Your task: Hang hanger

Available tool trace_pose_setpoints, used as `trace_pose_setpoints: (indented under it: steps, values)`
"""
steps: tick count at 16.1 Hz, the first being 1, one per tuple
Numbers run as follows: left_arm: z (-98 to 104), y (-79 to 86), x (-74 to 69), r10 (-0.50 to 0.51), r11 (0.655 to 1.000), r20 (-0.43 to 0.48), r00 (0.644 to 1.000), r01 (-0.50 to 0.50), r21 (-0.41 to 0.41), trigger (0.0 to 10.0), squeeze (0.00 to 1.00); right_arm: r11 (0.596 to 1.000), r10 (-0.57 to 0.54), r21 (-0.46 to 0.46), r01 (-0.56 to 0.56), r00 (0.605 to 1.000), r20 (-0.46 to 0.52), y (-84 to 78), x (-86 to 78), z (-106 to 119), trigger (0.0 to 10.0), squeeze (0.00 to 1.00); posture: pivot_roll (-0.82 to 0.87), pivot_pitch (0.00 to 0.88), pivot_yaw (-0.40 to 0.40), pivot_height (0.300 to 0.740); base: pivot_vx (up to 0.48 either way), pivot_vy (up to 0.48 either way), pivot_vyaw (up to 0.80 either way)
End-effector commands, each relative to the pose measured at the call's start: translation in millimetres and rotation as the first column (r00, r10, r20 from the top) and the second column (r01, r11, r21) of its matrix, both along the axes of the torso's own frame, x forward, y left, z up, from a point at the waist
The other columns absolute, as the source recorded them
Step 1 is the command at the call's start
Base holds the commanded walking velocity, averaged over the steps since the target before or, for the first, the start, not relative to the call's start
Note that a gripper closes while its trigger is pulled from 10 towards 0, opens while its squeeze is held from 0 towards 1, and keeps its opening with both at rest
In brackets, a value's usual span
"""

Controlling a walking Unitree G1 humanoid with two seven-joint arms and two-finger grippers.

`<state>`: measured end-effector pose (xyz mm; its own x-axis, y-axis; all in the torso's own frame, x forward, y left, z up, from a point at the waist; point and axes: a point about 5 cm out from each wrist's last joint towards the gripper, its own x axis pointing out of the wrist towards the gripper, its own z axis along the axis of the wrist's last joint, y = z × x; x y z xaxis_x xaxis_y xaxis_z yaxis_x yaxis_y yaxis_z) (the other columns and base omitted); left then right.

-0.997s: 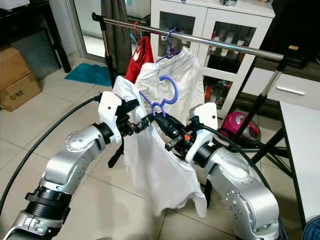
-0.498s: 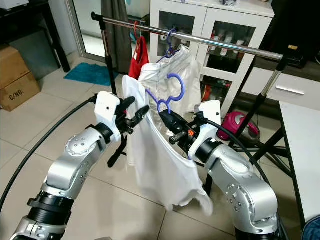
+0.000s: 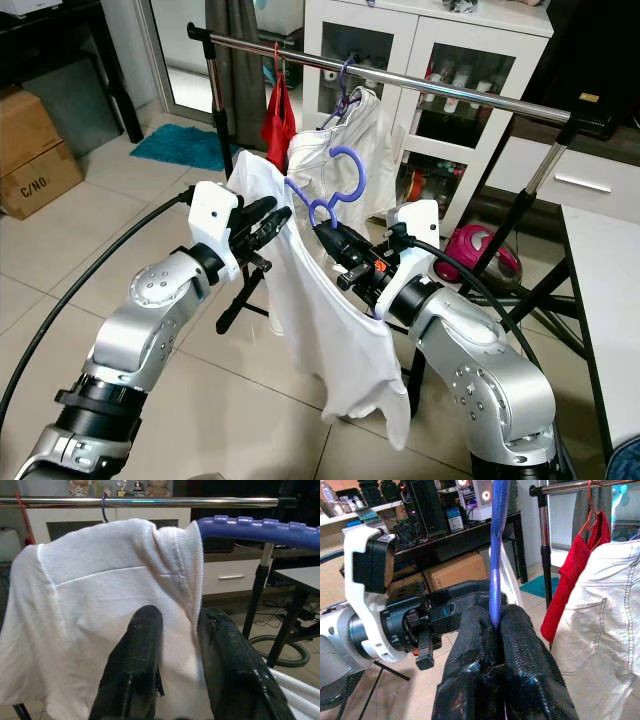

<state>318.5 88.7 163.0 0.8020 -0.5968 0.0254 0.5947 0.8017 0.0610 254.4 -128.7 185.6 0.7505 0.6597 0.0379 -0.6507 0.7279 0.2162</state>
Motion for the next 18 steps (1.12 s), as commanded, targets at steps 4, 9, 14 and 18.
trace_pose_setpoints:
  steps: [4, 9, 14, 18]
  values:
    - [3, -5.3, 3.4, -0.041, 0.999, 0.006, 0.999, 0.041, 0.004, 0.0, 0.0, 1.0, 0.016, 0.017, -0.016, 0.999, 0.04, 0.1, 0.7, 9, 0.0, 0.0, 0.03, 0.0, -0.042, 0.74, 0.0, 0.0, 0.0]
    - [2, 2.1, 8.9, 0.008, 1.0, -0.007, 1.0, -0.008, 0.016, 0.0, 0.0, 1.0, 0.015, 0.017, -0.016, 0.999, 0.041, -0.4, 0.8, 9, 0.0, 0.0, 0.03, 0.0, -0.042, 0.74, 0.0, 0.0, 0.0]
    - [25, 5.2, 3.6, -0.031, 0.997, 0.057, 0.998, 0.034, -0.063, 0.0, 0.0, 0.989, 0.002, -0.147, -0.007, 0.999, -0.035, -10.6, -0.3, -11, 0.0, 0.0, 0.03, 0.0, -0.043, 0.74, 0.0, 0.0, 0.0]
    - [51, 21.1, 2.4, 0.033, 0.995, 0.132, 0.991, -0.02, -0.097, 0.0, 0.0, 0.974, 0.032, -0.219, -0.05, 0.996, -0.088, -21.4, -10.2, -22, 0.0, 0.0, 0.03, 0.0, -0.033, 0.74, 0.0, 0.0, 0.0]
